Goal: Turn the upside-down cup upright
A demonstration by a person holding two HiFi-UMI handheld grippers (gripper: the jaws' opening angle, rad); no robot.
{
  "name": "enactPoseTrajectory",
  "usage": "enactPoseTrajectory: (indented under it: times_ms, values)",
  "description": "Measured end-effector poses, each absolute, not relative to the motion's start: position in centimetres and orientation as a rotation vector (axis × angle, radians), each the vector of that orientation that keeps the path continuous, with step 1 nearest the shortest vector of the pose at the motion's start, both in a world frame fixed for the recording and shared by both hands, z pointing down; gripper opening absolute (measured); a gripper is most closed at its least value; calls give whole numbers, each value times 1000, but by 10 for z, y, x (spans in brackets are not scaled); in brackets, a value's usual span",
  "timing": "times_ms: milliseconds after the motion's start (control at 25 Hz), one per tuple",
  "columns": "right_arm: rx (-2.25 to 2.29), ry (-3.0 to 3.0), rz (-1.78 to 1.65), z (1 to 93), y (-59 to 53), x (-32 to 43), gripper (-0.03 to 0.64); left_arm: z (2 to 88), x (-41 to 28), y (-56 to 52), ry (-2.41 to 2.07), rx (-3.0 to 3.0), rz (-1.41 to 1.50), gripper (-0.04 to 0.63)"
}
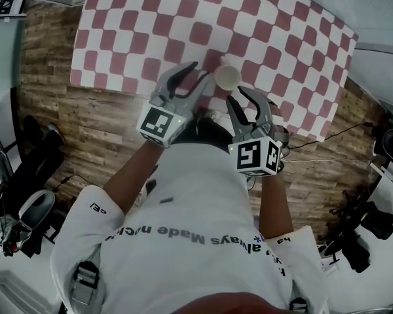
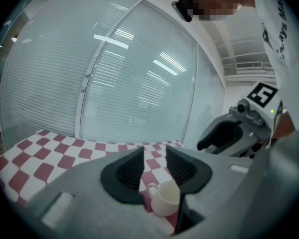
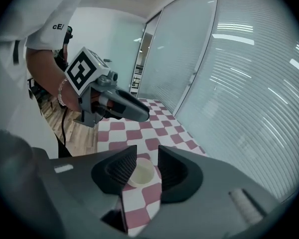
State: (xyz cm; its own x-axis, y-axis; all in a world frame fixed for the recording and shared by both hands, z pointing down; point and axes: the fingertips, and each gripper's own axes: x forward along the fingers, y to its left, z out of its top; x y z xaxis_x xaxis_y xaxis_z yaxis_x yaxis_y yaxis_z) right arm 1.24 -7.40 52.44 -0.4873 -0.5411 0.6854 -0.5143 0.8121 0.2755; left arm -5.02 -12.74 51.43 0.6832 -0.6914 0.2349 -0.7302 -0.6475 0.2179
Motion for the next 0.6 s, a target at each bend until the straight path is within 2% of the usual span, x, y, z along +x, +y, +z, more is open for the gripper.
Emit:
enactPoseTrajectory:
  times_ms: [600]
  values:
    - [532, -1993, 9, 652, -68, 5, 138, 606, -55, -121, -1094, 2555, 272, 140]
